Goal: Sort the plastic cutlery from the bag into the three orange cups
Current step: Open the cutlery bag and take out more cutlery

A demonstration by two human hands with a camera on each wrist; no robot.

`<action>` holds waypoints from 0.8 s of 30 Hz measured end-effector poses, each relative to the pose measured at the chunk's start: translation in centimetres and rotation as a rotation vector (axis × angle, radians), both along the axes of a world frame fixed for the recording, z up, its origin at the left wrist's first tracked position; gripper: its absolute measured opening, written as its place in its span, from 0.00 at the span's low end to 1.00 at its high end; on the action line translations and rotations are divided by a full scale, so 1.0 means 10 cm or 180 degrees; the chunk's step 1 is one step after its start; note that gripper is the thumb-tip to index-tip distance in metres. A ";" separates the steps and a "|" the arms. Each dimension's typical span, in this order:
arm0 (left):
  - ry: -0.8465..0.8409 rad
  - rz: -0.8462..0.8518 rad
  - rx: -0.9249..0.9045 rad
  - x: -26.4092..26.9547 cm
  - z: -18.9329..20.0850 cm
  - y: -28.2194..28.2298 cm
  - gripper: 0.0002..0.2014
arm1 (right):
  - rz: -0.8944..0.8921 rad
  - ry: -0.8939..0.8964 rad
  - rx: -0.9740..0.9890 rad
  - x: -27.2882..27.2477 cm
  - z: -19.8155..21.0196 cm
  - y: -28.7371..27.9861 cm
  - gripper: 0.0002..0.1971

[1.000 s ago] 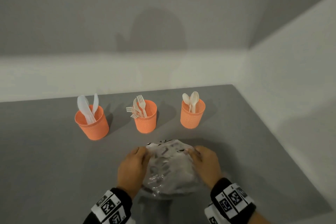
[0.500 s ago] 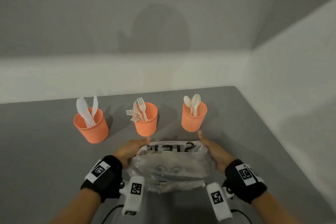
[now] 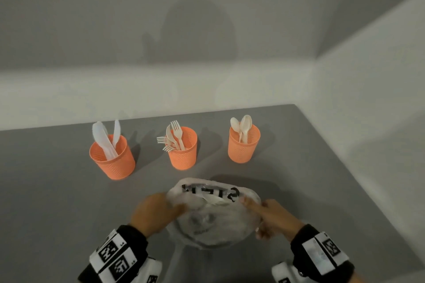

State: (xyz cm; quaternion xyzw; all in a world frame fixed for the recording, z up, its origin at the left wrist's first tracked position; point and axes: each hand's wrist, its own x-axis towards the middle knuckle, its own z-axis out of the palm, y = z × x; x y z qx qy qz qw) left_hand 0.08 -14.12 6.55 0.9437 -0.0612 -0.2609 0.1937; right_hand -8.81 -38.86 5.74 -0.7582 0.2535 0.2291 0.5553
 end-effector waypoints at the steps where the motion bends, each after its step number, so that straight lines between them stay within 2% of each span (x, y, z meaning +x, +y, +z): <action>1: 0.0072 -0.0017 -0.0169 -0.03 -0.04 0.01 0.19 | -0.0213 -0.0007 0.0418 -0.02 -0.02 0.04 0.24; 4: 0.0214 0.0432 -0.1075 -0.09 -0.16 0.07 0.19 | -0.0752 -0.0153 0.1246 -0.05 -0.14 0.07 0.12; 6: 0.0483 0.1062 -0.1925 -0.11 -0.19 0.11 0.13 | -0.1199 -0.0225 0.1718 -0.04 -0.19 0.04 0.10; 8: 0.0984 0.1789 -0.2764 -0.14 -0.20 0.13 0.06 | -0.1690 -0.0260 0.2265 -0.02 -0.20 -0.02 0.11; 10: 0.1506 0.2629 -0.3631 -0.16 -0.25 0.14 0.06 | -0.2020 -0.0233 0.2716 0.00 -0.18 -0.03 0.08; 11: 0.1744 0.3020 -0.4020 -0.18 -0.27 0.14 0.06 | -0.2124 -0.0285 0.2818 0.00 -0.20 -0.02 0.11; 13: 0.2095 0.3518 -0.4512 -0.20 -0.29 0.13 0.09 | -0.2179 -0.0387 0.3216 -0.02 -0.24 -0.01 0.31; 15: 0.2290 0.3696 -0.4703 -0.20 -0.28 0.10 0.10 | -0.2251 -0.0524 0.3517 -0.05 -0.26 0.02 0.36; 16: 0.2332 0.3723 -0.4729 -0.20 -0.27 0.08 0.10 | -0.2269 -0.0538 0.3454 -0.06 -0.24 0.06 0.32; 18: 0.2310 0.3727 -0.4697 -0.18 -0.22 0.04 0.10 | -0.2395 -0.0514 0.3138 -0.07 -0.21 0.14 0.10; 19: 0.2275 0.3739 -0.4683 -0.18 -0.19 0.01 0.10 | -0.2523 -0.0531 0.3095 -0.06 -0.24 0.15 0.08; 20: 0.2258 0.3770 -0.4655 -0.18 -0.17 -0.01 0.10 | -0.2548 -0.0563 0.3075 -0.06 -0.25 0.17 0.11; 22: 0.2251 0.3848 -0.4628 -0.18 -0.17 -0.06 0.11 | -0.2507 -0.0706 0.3013 -0.05 -0.22 0.25 0.09; 24: 0.2318 0.3905 -0.4680 -0.21 -0.23 -0.07 0.11 | -0.2361 -0.0832 0.3015 -0.07 -0.21 0.28 0.13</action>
